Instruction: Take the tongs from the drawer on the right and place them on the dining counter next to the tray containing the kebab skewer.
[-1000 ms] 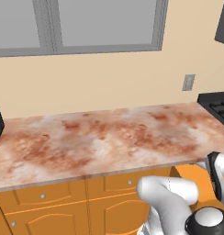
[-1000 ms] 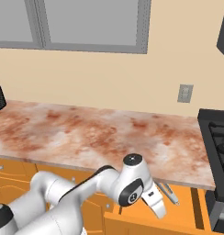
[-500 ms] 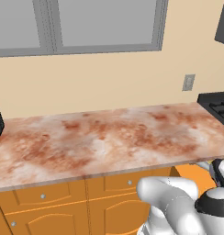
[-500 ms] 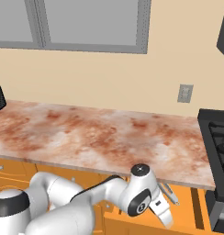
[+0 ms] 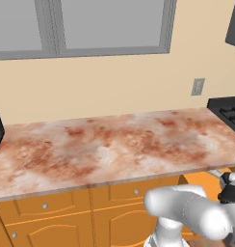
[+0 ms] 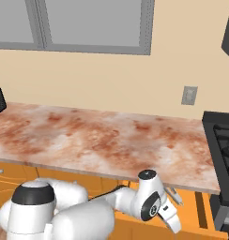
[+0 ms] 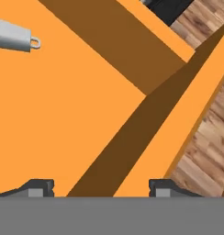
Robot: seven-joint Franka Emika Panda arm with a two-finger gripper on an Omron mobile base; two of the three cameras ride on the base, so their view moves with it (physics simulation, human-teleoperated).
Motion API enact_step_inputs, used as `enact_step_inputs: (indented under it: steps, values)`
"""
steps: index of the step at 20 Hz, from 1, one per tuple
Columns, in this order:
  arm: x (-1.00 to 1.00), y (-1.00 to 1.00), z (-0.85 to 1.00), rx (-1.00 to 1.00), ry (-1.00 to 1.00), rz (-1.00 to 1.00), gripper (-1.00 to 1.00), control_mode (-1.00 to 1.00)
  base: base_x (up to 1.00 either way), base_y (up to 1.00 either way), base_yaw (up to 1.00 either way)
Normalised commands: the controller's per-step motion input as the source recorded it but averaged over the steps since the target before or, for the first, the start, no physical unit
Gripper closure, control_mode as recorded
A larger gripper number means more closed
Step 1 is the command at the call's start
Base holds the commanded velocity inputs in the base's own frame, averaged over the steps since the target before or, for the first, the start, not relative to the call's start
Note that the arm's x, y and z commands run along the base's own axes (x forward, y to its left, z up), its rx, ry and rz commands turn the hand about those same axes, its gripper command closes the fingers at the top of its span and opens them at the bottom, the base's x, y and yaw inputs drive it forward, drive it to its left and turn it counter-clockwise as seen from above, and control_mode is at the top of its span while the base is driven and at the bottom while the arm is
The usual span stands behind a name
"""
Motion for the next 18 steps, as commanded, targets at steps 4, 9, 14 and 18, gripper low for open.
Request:
enact_step_inputs:
  steps: [4,9,14,18]
  values:
    - [-0.20,-0.13,-0.61,0.00,0.29,0.00,-1.00,-1.00,0.00,0.00,0.00]
    - [-0.80,-0.38,-0.77,0.00,0.33,-0.02,-1.00,-1.00,0.00,0.00,0.00]
    - [-1.00,-0.71,-0.99,0.02,0.34,-0.09,-1.00,-1.00,0.00,0.00,0.00]
    - [-1.00,-0.84,-1.00,0.09,0.32,-0.14,-1.00,-1.00,0.00,0.00,0.00]
